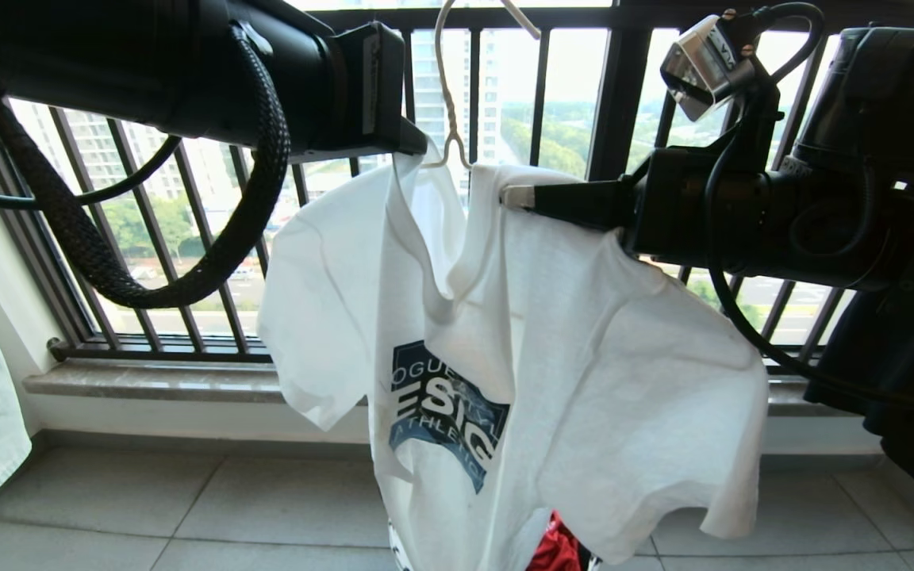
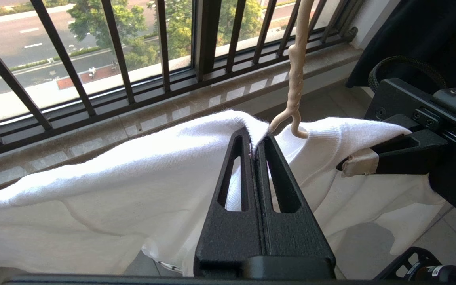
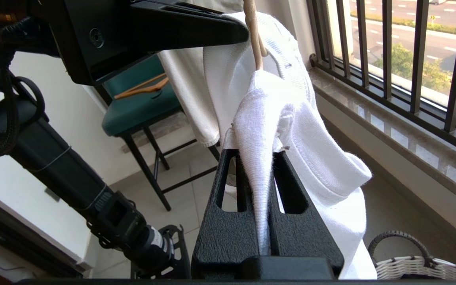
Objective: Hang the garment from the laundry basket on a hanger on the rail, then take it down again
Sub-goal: Hang the clothes on the clothes rack
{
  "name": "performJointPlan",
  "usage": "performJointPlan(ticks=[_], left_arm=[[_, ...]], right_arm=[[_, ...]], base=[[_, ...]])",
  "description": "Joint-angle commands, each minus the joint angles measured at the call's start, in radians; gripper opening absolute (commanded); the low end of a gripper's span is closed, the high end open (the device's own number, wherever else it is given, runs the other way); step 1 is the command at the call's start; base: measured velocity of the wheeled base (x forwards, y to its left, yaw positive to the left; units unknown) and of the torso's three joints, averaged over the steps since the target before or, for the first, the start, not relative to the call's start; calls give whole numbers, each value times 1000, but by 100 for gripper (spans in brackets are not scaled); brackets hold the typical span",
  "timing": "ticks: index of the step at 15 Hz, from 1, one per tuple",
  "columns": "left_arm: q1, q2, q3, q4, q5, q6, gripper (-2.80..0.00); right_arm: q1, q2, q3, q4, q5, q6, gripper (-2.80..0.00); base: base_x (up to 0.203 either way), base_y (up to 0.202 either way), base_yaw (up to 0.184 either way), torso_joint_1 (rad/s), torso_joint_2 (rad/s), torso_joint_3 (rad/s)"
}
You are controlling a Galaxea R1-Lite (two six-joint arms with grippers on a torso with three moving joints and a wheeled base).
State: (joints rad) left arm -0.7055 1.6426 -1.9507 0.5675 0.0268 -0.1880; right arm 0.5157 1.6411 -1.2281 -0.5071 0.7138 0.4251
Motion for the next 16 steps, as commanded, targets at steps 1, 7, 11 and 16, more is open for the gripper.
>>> performJointPlan(ticks=[1, 7, 11, 16], left_arm=[[0, -14, -1, -8, 5, 2, -280], [1, -32, -1, -55, 18, 13, -280], [1, -33, -1, -70, 19, 16, -280], [1, -30, -1, -74, 19, 16, -280]], right_arm=[[0, 11, 6, -27, 6, 11, -280], [1, 14, 39, -179, 10, 121, -280], [16, 9, 48, -177, 26, 127, -280], [23, 11, 45, -176, 25, 138, -280]], base=[[0, 0, 0, 0, 0, 0], [0, 0, 0, 0, 0, 0], [0, 0, 0, 0, 0, 0], [0, 0, 0, 0, 0, 0]])
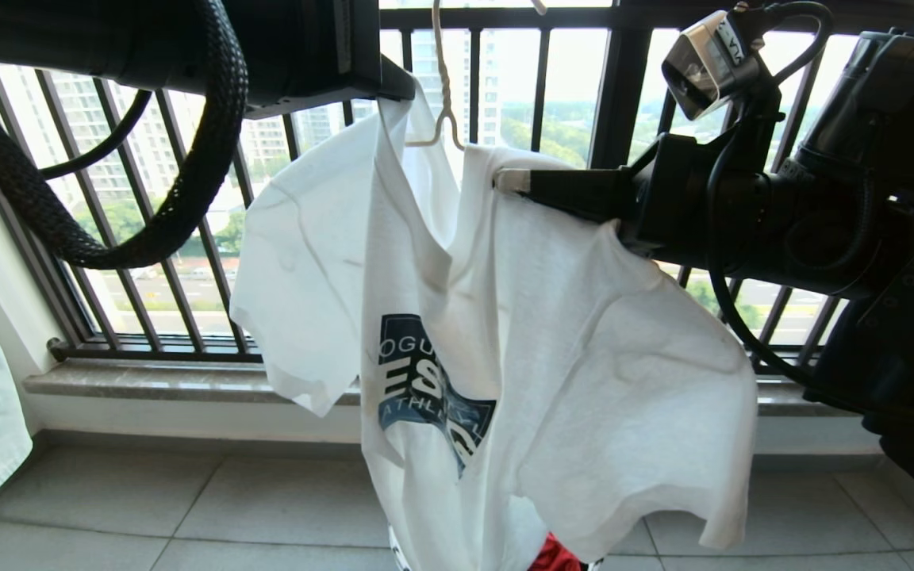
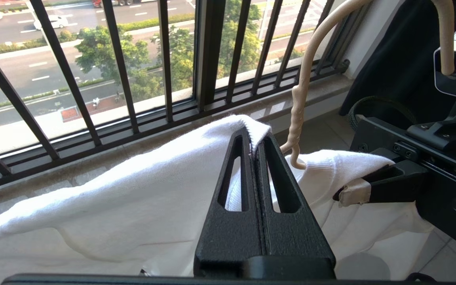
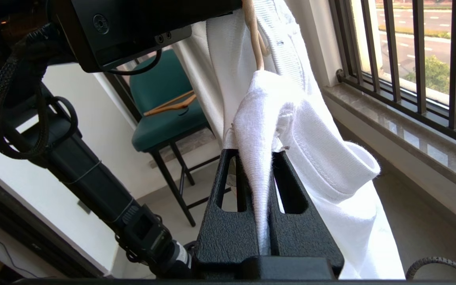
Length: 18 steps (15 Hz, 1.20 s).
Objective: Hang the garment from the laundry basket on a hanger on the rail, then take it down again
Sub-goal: Hang the clothes on the clothes rack
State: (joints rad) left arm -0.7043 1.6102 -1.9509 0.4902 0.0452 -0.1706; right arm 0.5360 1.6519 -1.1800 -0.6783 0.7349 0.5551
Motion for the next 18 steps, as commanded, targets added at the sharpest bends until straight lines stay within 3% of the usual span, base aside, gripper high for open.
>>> performJointPlan(ticks=[1, 4, 5, 10, 17, 18], left_arm=[[0, 5, 0, 4, 1, -1, -280], [-1, 8, 0, 4, 2, -1, -280], [-1, 8, 0, 4, 2, -1, 0], [-17, -8, 1, 12, 6, 8, 0], [-29, -109, 48, 100, 65, -6, 0], [-29, -122, 66, 100, 76, -9, -280]], right_arm=[[2, 0, -4, -6, 4, 12, -280], [1, -1, -6, -6, 4, 14, -280], [2, 0, -8, -5, 4, 14, -280], [1, 8, -21, 0, 3, 17, -280], [-7, 6, -23, -1, 3, 17, -280], [-8, 6, -23, -1, 3, 17, -280]], base=[[0, 0, 0, 0, 0, 0], [0, 0, 0, 0, 0, 0], [0, 0, 0, 0, 0, 0], [0, 0, 0, 0, 0, 0], [0, 0, 0, 0, 0, 0], [0, 0, 0, 0, 0, 0]])
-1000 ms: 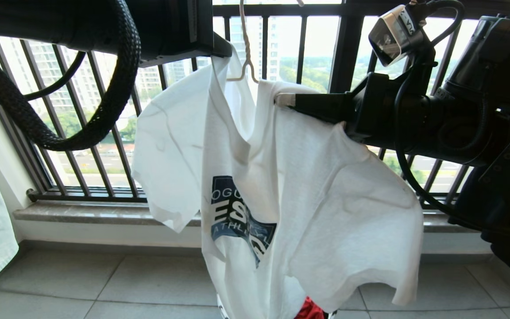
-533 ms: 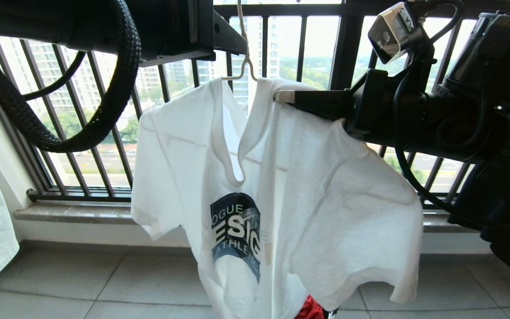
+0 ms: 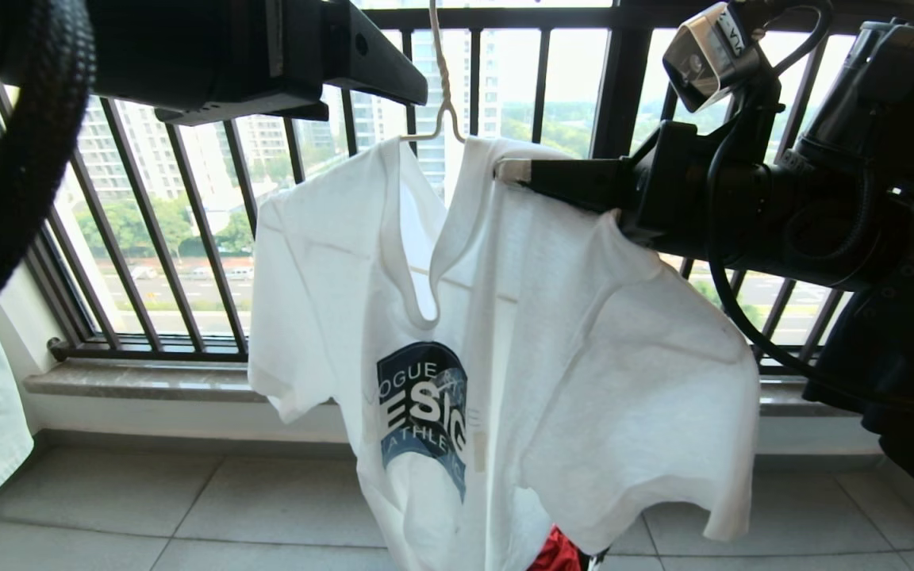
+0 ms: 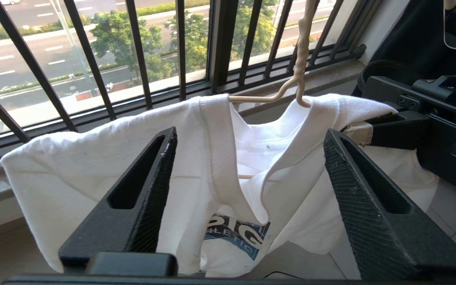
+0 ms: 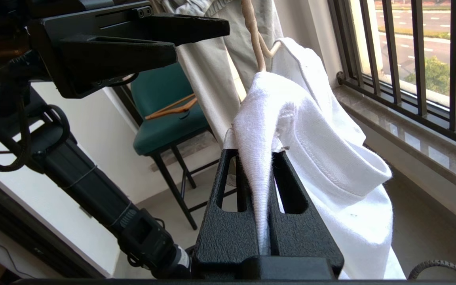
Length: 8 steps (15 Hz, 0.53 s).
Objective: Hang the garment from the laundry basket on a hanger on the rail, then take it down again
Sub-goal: Hang the clothes on the clothes rack
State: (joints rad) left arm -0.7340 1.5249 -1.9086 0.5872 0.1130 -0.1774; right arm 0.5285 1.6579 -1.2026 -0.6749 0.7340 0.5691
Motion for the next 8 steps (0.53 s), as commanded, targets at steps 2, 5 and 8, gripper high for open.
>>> performJointPlan(ticks=[2, 5, 8], left_arm=[[22, -37, 27, 5, 20, -3, -280], [143, -61, 38, -8, -93, 2, -280], [348, -62, 15, -11, -374, 48, -280]], right_arm=[[-1, 0, 0, -5, 4, 3, -280], [-1, 0, 0, -5, 5, 3, -280], [-1, 0, 0, -2, 5, 6, -280]], base=[[0, 0, 0, 0, 0, 0], [0, 0, 0, 0, 0, 0], [0, 0, 0, 0, 0, 0]])
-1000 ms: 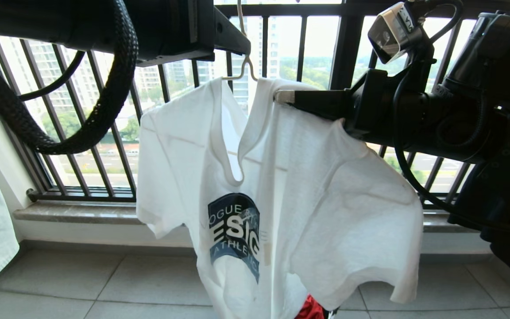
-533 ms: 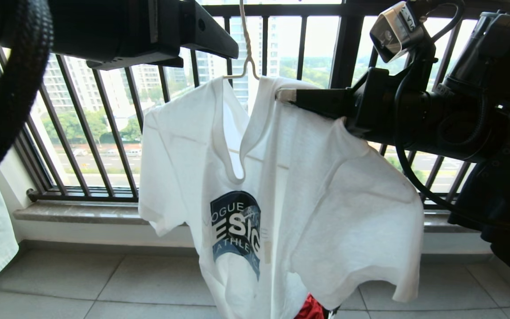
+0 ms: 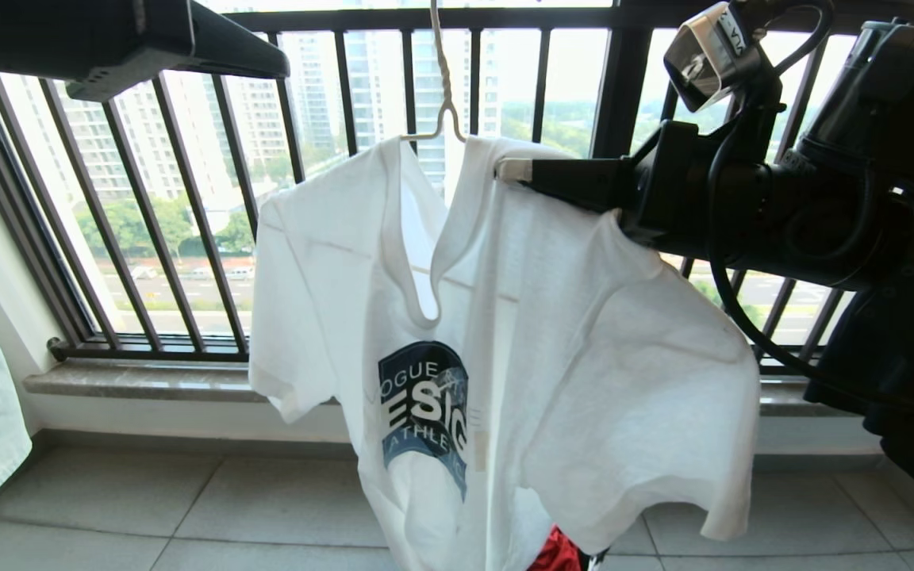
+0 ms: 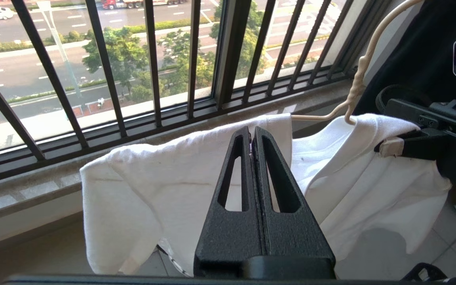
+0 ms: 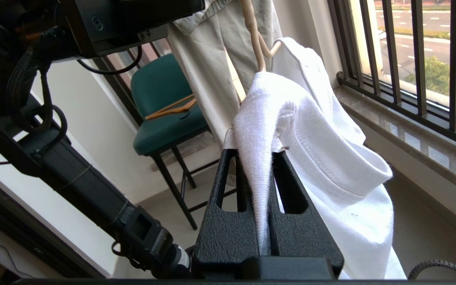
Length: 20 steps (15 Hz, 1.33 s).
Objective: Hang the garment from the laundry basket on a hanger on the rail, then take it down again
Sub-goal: Hang the clothes on the clothes rack, then hang the clothes rack on the clothesline
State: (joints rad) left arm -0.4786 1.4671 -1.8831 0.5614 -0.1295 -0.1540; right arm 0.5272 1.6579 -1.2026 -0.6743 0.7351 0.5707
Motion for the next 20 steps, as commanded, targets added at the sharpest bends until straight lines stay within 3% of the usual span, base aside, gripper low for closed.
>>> performJointPlan(ticks=[1, 3, 8, 11, 15, 17, 20], left_arm=[[153, -2, -16, 57, -211, 84, -280], [271, 34, -27, 119, -373, 237, -280], [334, 166, -68, 201, -545, 529, -280], [359, 151, -68, 247, -720, 565, -280], [420, 97, -64, 383, -792, 626, -280], [468, 78, -58, 475, -804, 702, -280], [510, 38, -56, 617, -876, 813, -280]], right_arm=[[1, -2, 0, -4, 6, 24, -280], [-1, -3, 0, -7, 23, 39, -280], [-12, -1, 0, -5, 46, 41, -280], [-12, -1, 7, -3, 96, 41, -280], [-13, -2, 26, -1, 175, 46, -280], [-17, -3, 29, -4, 221, 71, -280], [-35, 0, 29, -4, 269, 83, -280]], base=[[0, 0, 0, 0, 0, 0], [0, 0, 0, 0, 0, 0], [0, 0, 0, 0, 0, 0], [0, 0, 0, 0, 0, 0], [0, 0, 0, 0, 0, 0], [0, 0, 0, 0, 0, 0], [0, 0, 0, 0, 0, 0]])
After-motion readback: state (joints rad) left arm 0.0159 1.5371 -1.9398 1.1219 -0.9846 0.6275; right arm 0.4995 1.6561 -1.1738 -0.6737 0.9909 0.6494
